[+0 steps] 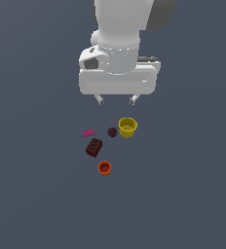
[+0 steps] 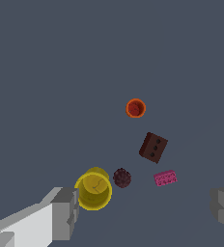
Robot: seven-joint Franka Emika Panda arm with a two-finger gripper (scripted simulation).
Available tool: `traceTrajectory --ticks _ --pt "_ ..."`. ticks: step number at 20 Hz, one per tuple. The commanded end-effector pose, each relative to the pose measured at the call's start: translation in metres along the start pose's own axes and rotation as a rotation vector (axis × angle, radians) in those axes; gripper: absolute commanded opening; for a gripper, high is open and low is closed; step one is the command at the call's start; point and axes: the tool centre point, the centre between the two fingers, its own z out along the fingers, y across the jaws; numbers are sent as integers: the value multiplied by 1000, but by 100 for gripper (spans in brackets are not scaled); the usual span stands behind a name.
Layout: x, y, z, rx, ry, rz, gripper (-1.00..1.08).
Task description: Pick up a designated object from a clutter of objects.
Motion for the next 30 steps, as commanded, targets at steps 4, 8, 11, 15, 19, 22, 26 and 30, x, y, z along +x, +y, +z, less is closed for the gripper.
traceTrajectory --ticks 4,8,11,15,19,22,26,30 --pt "1 -1 -2 2 4 -6 100" --pt "3 -6 -10 12 21 -28 100" --pt "3 -9 -14 16 28 -34 100" --pt "3 -8 -14 16 27 -34 100" --pt "7 -7 -7 14 26 -50 100" --pt "13 -5 2 12 23 -72 100" --pt "25 -1 20 9 18 -117 100" --pt "39 5 47 5 11 -179 100"
